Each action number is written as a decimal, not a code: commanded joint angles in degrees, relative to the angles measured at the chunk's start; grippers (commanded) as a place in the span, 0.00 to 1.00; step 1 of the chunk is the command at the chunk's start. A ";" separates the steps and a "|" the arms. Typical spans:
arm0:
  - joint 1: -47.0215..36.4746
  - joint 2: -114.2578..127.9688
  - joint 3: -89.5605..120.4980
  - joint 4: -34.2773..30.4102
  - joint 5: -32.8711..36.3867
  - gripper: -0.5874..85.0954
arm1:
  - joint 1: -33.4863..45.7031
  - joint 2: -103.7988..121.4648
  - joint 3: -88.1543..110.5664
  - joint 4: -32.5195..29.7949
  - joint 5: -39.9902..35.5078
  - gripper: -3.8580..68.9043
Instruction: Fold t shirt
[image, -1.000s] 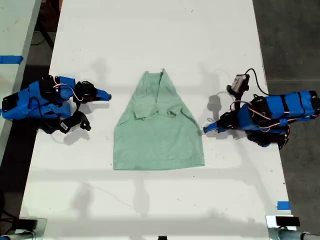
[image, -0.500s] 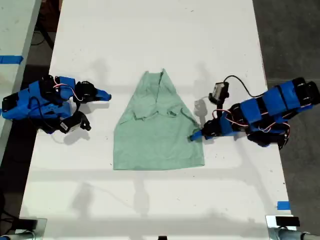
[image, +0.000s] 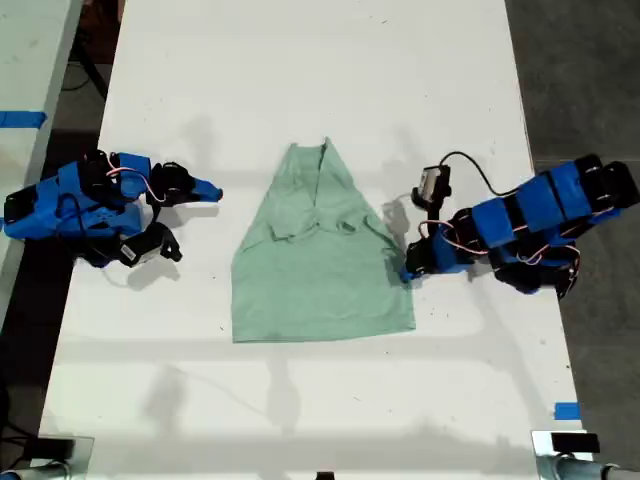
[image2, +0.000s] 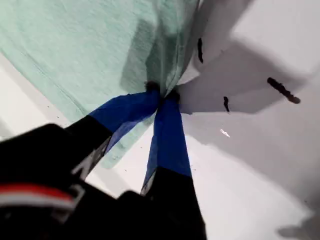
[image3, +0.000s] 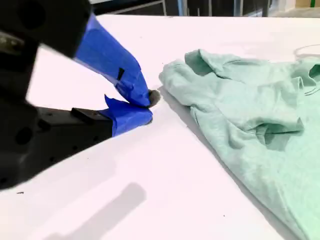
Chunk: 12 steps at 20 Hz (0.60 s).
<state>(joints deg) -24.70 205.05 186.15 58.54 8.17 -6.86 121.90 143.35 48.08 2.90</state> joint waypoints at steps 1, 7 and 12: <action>-0.44 0.44 2.29 -0.35 -0.09 0.00 | -0.97 3.16 -4.22 6.50 0.00 0.07; -0.62 0.44 2.29 -0.35 -0.09 0.00 | 0.35 1.93 -24.87 21.71 -6.42 0.07; -0.70 0.44 2.29 -0.35 0.00 0.00 | -0.62 -14.33 -46.58 25.14 -12.13 0.07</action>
<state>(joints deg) -24.87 205.05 186.15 58.54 8.17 -6.86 112.15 107.93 72.25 -6.59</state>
